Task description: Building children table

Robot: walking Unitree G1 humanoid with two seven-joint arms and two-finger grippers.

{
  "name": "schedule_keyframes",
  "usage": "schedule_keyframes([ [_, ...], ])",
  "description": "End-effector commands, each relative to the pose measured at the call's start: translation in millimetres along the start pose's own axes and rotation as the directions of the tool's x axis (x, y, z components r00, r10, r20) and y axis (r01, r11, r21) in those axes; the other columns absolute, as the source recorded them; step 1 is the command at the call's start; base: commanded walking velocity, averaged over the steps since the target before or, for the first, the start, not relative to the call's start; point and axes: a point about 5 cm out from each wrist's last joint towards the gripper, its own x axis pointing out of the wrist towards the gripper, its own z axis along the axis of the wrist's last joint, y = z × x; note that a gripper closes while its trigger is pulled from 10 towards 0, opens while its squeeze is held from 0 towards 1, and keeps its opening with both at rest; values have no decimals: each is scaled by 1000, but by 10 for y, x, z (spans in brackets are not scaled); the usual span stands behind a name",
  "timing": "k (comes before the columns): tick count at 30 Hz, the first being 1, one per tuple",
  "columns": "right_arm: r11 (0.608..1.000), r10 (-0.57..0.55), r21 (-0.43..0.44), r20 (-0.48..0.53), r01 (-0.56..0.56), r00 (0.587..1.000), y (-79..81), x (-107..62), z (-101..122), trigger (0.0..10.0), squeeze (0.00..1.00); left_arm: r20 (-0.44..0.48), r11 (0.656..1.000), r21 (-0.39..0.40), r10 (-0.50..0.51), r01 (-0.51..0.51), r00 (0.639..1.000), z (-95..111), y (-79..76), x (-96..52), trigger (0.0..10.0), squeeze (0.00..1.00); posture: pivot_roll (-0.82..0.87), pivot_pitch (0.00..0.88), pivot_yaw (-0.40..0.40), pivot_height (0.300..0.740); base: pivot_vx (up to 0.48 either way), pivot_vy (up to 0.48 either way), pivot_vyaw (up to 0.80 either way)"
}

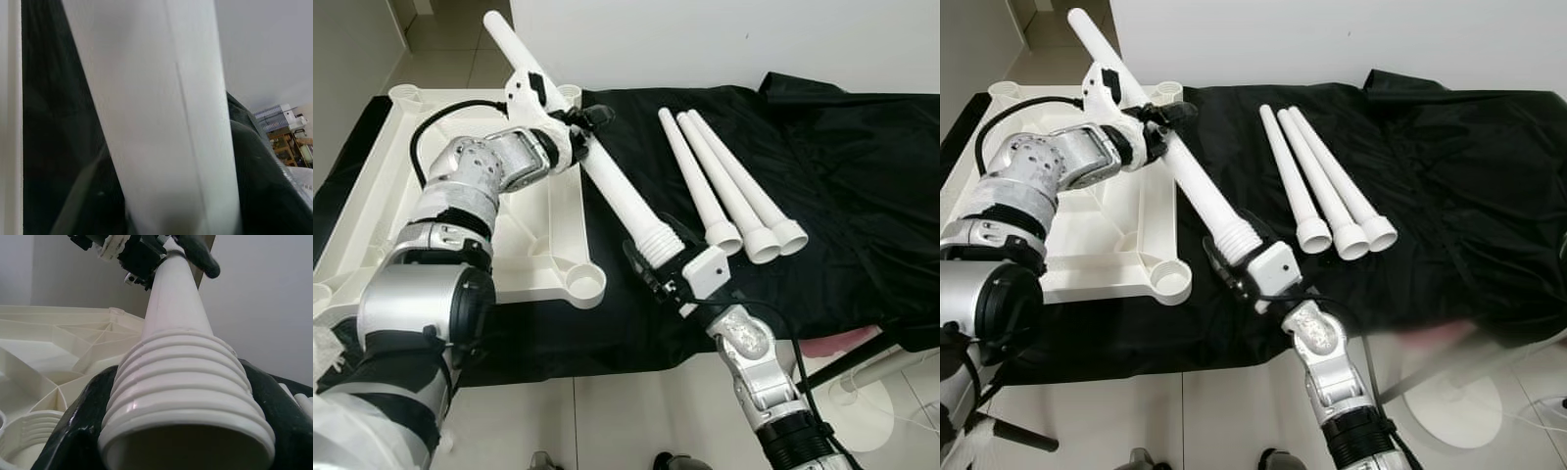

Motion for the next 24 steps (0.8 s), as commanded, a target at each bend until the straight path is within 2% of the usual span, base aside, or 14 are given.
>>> schedule_keyframes([
  [1, 1000, 11, -8, -4, -11, 1000, -13, -6, 11, 10000, 0, 14, 972, 23, -234, 234, 972, 52, -155, -4, 0, 0, -86, 69, 20, 740, 0, 0, 0],
  [6, 1000, -10, 15, -12, 10, 1000, -39, -21, 0, 10000, 0, 43, 973, -1, -231, 232, 972, 119, -160, -8, 0, 0, -86, 67, 18, 740, 0, 0, 0],
  [7, 1000, -16, 24, -12, 16, 1000, -43, -23, -3, 10000, 247, 47, 974, -3, -227, 228, 973, 126, -156, -9, 0, 0, -86, 68, 17, 740, 0, 0, 0],
  [8, 1000, -16, 24, -12, 16, 1000, -43, -23, -3, 10000, 247, 47, 974, -3, -227, 228, 973, 126, -156, -9, 0, 0, -86, 68, 17, 740, 0, 0, 0],
  [9, 999, -33, 42, -11, 33, 999, -58, -30, -4, 10000, 1000, 60, 973, 7, -229, 229, 972, 153, -159, -14, 0, 0, -88, 69, 17, 740, 0, 0, 0],
  [10, 997, -45, 55, -11, 45, 999, -69, -35, -5, 10000, 1000, 69, 973, 15, -231, 231, 970, 172, -161, -18, 0, 0, -88, 69, 17, 740, 0, 0, 0],
  [11, 996, -65, 68, -14, 66, 998, -88, -42, -9, 10000, 1000, 78, 972, 27, -234, 232, 969, 195, -169, -21, 2118, 0, -89, 71, 13, 740, 0, 0, 0],
  [12, 991, -90, 93, -23, 92, 996, -118, -47, -18, 10000, 1000, 98, 972, 43, -235, 231, 967, 237, -181, -27, 10000, 0, -90, 71, 13, 740, 0, 0, 0],
  [13, 991, -90, 93, -23, 92, 996, -118, -47, -18, 10000, 1000, 98, 972, 43, -235, 231, 967, 237, -181, -27, 10000, 0, -90, 71, 13, 740, 0, 0, 0],
  [14, 984, -120, 130, -41, 125, 992, -157, -53, -35, 10000, 1000, 127, 972, 61, -233, 227, 964, 301, -195, -39, 10000, 0, -90, 71, 13, 740, 0, 0, 0],
  [21, 974, -154, 159, -60, 162, 986, -214, -61, -46, 10000, 1000, 175, 973, 98, -223, 208, 959, 415, -208, -69, 10000, 0, -94, 72, 10, 740, 0, 0, 0],
  [22, 970, -164, 170, -74, 174, 984, -235, -58, -53, 10000, 0, 202, 972, 136, -217, 192, 955, 473, -216, -86, 10000, 0, -97, 72, 10, 740, 0, 0, 0],
  [24, 964, -178, 184, -100, 194, 979, -266, -47, -60, 10000, 0, 245, 966, 198, -215, 168, 946, 552, -240, -108, 10000, 0, -98, 72, 7, 740, 0, 0, 0],
])
